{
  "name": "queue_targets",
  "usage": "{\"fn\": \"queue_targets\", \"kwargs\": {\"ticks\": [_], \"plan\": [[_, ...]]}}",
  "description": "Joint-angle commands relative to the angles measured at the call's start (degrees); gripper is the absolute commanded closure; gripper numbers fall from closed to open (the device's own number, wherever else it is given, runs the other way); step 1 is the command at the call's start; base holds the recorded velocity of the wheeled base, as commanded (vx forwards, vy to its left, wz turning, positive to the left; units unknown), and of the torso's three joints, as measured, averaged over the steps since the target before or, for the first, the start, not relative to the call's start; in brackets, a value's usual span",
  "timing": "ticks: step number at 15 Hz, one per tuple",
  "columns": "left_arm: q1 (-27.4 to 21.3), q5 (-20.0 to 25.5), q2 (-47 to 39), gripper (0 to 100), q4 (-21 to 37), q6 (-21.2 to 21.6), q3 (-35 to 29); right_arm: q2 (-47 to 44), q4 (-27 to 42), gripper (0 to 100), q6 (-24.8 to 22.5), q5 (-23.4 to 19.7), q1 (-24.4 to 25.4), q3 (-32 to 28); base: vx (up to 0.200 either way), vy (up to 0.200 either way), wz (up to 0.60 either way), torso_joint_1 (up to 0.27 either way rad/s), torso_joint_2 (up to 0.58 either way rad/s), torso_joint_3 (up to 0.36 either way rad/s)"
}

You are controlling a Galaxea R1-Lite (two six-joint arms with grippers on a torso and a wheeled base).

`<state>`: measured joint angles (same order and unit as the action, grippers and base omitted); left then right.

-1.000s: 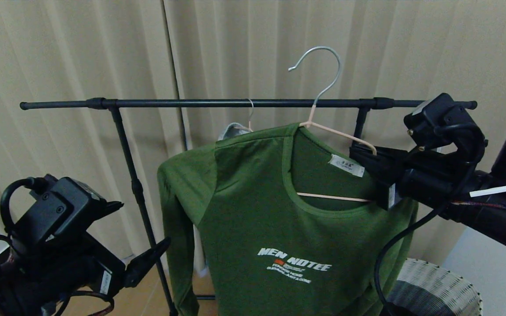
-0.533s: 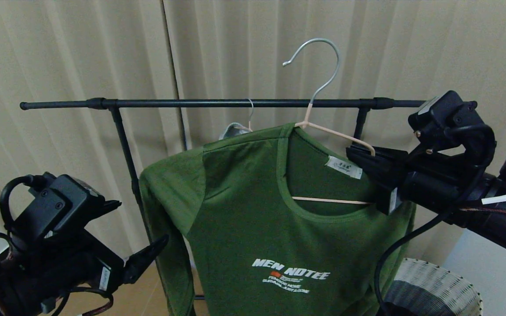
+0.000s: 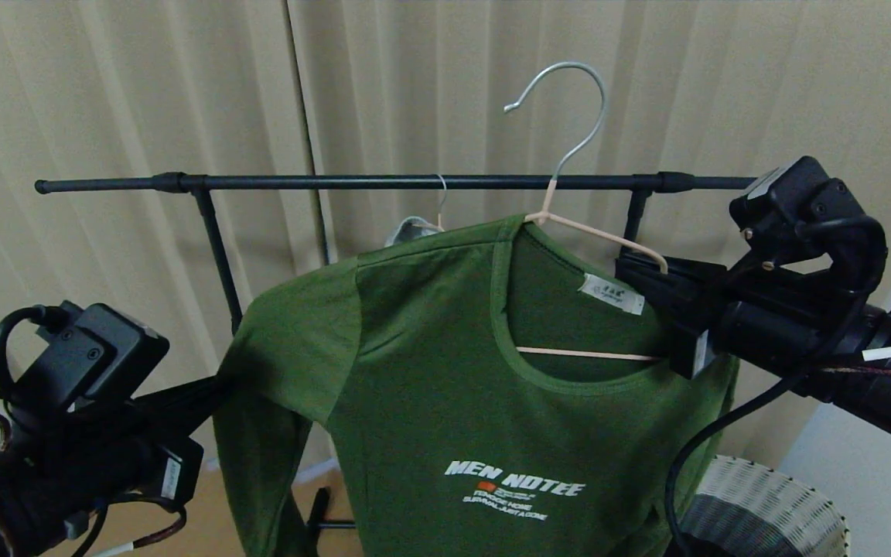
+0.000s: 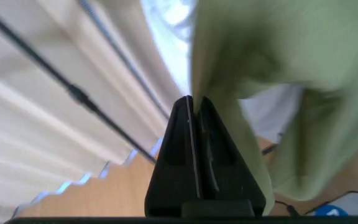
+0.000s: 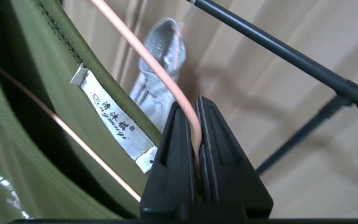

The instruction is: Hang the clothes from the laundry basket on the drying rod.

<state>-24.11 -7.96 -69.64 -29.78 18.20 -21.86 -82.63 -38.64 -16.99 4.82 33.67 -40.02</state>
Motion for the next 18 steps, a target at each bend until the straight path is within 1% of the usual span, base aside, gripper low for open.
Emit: {"fn": "queue_targets", "kwargs": {"ticks": [1,3,5,7,9,10,14,15,17,18], "plan": [[3.55,-0.04,0.74,100,-0.01,0.26,1.2,-0.08,-0.12,100,-0.06,0.11,-2.21,0.12,0.0,0.0,0.0,0.0,0.0,0.0],[6.97,0.05,2.85,100,-0.01,0.52,2.52,0.1,-0.12,100,-0.06,0.11,-4.05,0.47,0.0,0.0,0.0,0.0,0.0,0.0],[10.05,0.05,3.99,100,-0.01,3.42,3.22,0.1,-0.12,100,-0.06,0.11,-4.31,0.82,0.0,0.0,0.0,0.0,0.0,0.0],[11.02,0.14,4.17,100,-0.01,4.74,3.66,0.1,-0.12,100,-0.06,0.11,-4.31,0.82,0.0,0.0,0.0,0.0,0.0,0.0],[10.75,0.23,4.52,100,0.07,4.74,3.93,0.1,-0.12,100,-0.06,0.11,-4.31,0.82,0.0,0.0,0.0,0.0,0.0,0.0],[10.67,0.23,4.52,0,0.07,4.74,4.02,0.1,-0.12,100,-0.06,0.11,-4.31,0.82,0.0,0.0,0.0,0.0,0.0,0.0],[10.14,0.58,5.4,0,-0.01,4.56,4.02,-0.08,-0.03,100,-0.06,0.11,-4.31,0.91,0.0,0.0,0.0,0.0,0.0,0.0],[8.91,1.02,6.01,0,-0.01,4.21,4.02,-0.08,0.06,100,-0.06,0.19,-4.31,0.91,0.0,0.0,0.0,0.0,0.0,0.0],[8.29,3.48,8.12,0,-0.01,3.68,4.28,-0.08,0.06,100,-0.06,0.28,-4.49,1.35,0.0,0.0,0.0,0.0,0.0,0.0],[8.29,5.15,10.49,0,0.07,3.6,4.63,-0.08,0.06,100,-0.14,0.28,-5.37,2.05,0.0,0.0,0.0,0.0,0.0,0.0]]}}
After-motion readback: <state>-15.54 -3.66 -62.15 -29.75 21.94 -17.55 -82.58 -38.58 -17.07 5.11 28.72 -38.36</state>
